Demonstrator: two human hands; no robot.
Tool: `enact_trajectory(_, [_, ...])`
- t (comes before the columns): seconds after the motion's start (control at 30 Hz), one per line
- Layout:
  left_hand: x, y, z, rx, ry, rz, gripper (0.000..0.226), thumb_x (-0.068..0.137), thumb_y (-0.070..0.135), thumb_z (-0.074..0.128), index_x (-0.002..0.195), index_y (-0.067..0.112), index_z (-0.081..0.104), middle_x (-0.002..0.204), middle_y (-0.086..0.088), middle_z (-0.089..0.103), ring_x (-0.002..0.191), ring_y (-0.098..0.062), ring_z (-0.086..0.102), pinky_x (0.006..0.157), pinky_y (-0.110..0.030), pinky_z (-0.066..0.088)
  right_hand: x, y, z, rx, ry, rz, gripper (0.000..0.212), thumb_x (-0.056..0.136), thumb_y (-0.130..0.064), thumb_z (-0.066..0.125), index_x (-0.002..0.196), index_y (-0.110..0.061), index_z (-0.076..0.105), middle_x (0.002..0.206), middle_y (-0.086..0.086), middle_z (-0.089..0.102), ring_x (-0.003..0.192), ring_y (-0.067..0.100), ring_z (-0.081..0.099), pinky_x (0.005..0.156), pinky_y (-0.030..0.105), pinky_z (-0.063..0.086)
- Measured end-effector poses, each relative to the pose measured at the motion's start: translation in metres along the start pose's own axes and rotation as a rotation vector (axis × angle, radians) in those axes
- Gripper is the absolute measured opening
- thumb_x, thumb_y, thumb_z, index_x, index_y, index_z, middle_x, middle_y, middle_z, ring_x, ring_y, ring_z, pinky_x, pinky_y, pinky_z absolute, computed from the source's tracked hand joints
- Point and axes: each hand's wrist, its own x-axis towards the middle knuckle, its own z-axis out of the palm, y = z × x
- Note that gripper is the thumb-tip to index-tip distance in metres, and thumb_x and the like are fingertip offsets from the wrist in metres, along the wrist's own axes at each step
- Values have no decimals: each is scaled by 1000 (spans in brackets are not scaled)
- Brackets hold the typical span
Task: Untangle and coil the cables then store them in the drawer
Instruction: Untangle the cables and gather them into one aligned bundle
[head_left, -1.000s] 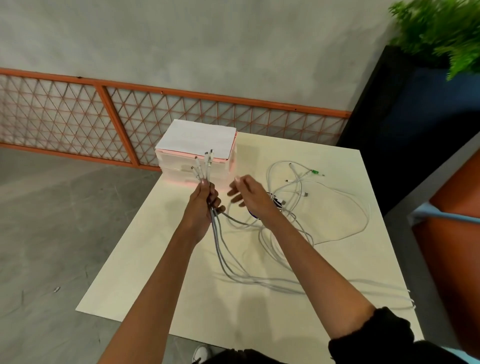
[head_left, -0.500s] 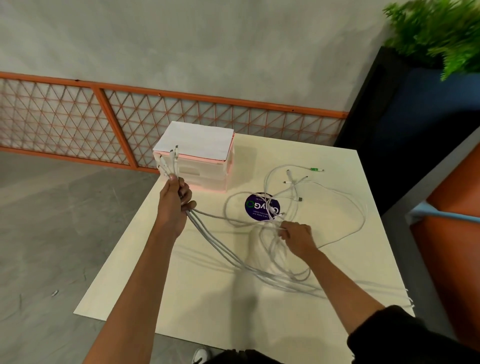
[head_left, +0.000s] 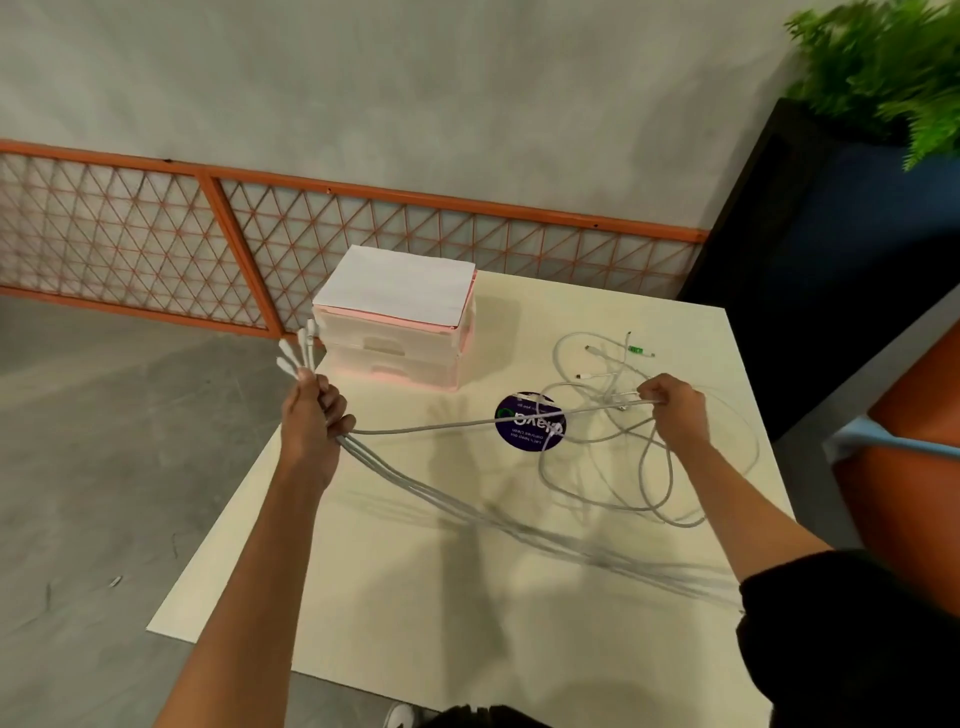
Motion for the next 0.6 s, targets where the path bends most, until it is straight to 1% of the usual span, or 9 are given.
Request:
enact_trajectory(0.03, [2, 1, -4, -2, 14, 4, 42, 105, 36, 27, 68, 19, 38, 46, 12, 31, 36, -2, 23, 36, -15, 18, 4, 2, -4, -6, -27, 8, 30, 78, 19, 50, 91, -1, 69, 94, 15, 71, 89, 24, 64, 71, 16, 43])
enact_trajectory(0.1, [5, 1, -8, 5, 36, 12, 43, 105, 37, 26, 68, 19, 38, 46, 13, 32, 36, -2, 24, 36, -16, 18, 9, 3, -9, 5, -60, 19, 16, 81, 9, 62, 90, -2, 70, 94, 16, 71, 87, 23, 63, 64, 4, 40])
enact_trajectory(0.13, [6, 0, -9, 12, 46, 13, 43, 105, 37, 26, 68, 19, 38, 46, 13, 32, 37, -2, 24, 37, -16, 18, 11, 3, -12, 16, -63, 29, 12, 81, 5, 65, 89, -3, 71, 93, 16, 71, 87, 24, 63, 62, 3, 40])
enact_trajectory(0.23, [6, -3, -12, 42, 73, 21, 42, 105, 36, 27, 68, 19, 37, 46, 12, 30, 37, -2, 23, 37, -16, 18, 13, 5, -18, -7, -7, 36, 9, 79, -3, 72, 87, -3, 74, 93, 19, 68, 92, 32, 61, 70, 25, 40])
enact_trajectory(0.33, [7, -8, -15, 76, 96, 21, 42, 105, 36, 28, 67, 19, 37, 46, 12, 29, 37, -2, 22, 36, -16, 17, 16, 2, -23, -53, 84, 11, 16, 74, -13, 78, 87, -4, 76, 93, 19, 62, 95, 36, 57, 71, 27, 37])
enact_trajectory(0.43, [7, -18, -10, 123, 104, -7, 42, 104, 38, 30, 67, 20, 38, 47, 12, 29, 36, -2, 22, 35, -15, 17, 19, -18, -26, -54, 6, 20, 22, 73, -16, 80, 85, 2, 75, 69, 6, 57, 78, 24, 55, 60, 19, 35])
enact_trajectory(0.5, [8, -23, -6, 150, 91, -15, 42, 104, 38, 31, 68, 19, 38, 45, 12, 30, 36, -2, 23, 35, -14, 18, 24, -30, -28, -84, -68, 32, 26, 71, -23, 82, 77, 1, 74, 56, 2, 55, 66, 19, 53, 52, 16, 33])
enact_trajectory(0.57, [9, -25, -2, 172, 68, -16, 41, 104, 38, 31, 68, 19, 38, 45, 13, 30, 36, -2, 23, 36, -13, 18, 32, -38, -34, -91, -108, 26, 28, 74, -24, 80, 69, 1, 70, 53, 3, 56, 53, 13, 54, 46, 12, 37])
enact_trajectory(0.6, [9, -24, 0, 183, 57, -14, 41, 104, 38, 31, 68, 19, 37, 45, 13, 29, 36, -2, 23, 36, -12, 18, 36, -42, -37, -60, -122, 28, 23, 77, -18, 77, 73, 4, 71, 53, 4, 59, 47, 7, 55, 45, 9, 40])
